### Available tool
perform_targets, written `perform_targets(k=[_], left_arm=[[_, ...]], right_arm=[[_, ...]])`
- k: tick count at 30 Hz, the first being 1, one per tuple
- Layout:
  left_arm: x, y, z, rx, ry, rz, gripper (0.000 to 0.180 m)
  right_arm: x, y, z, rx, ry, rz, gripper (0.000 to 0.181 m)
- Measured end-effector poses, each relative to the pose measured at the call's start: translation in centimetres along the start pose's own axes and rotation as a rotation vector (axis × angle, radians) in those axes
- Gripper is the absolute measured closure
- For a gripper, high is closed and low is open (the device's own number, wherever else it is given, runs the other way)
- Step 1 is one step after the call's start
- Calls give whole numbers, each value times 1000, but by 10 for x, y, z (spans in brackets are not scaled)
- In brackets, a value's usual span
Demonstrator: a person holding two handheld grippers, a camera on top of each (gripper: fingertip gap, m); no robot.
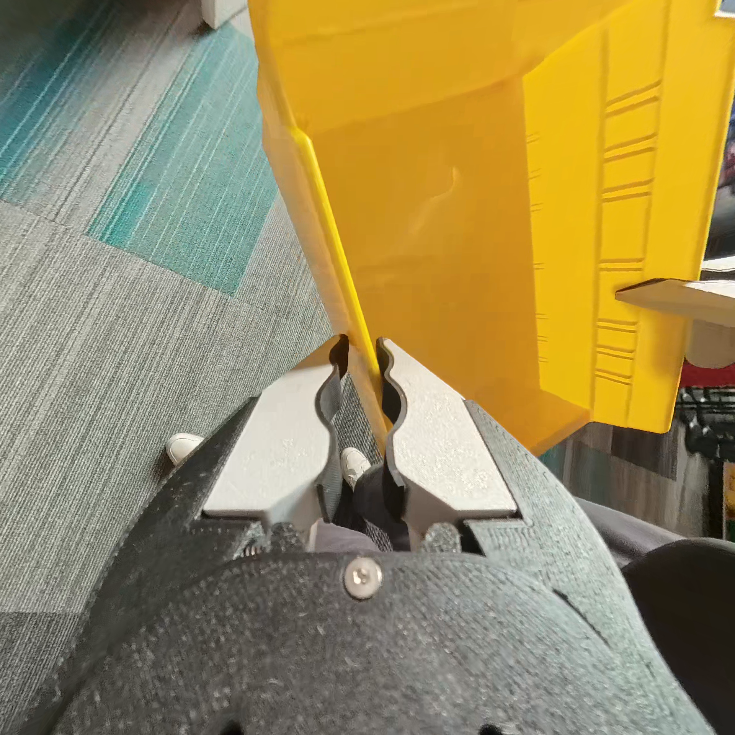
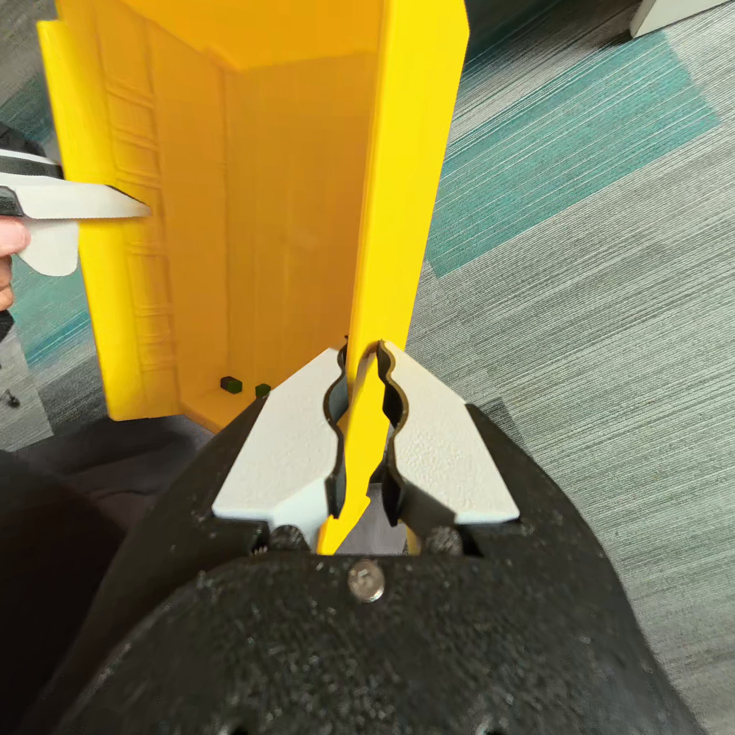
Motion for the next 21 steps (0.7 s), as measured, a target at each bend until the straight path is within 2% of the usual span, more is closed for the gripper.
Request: perform_targets(k=[3,8,15,21], left_arm=[[6,-40,42,-28,-38,-61,174],[24,-103,113,-104,-14,-51,177],[41,-186,189,-86,35,14,178],[40,-248,246,-36,41,102,177]], right_arm=[[-9,-23,47,0,26,-71,171],[-46,-66,104,78,27,-148,171],[-115,-105,180,125,15,-88,169],[-185,-103,258,54,40,36,167]])
Point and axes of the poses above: each gripper's, where its closed fingertips meet, x back along the fingers, z out of its top, y = z × x across the jaws, the point moved 3 cm from there along x, back along the fingers, and after that the axes turned 9 degrees about -z, right-handed, at the moved point
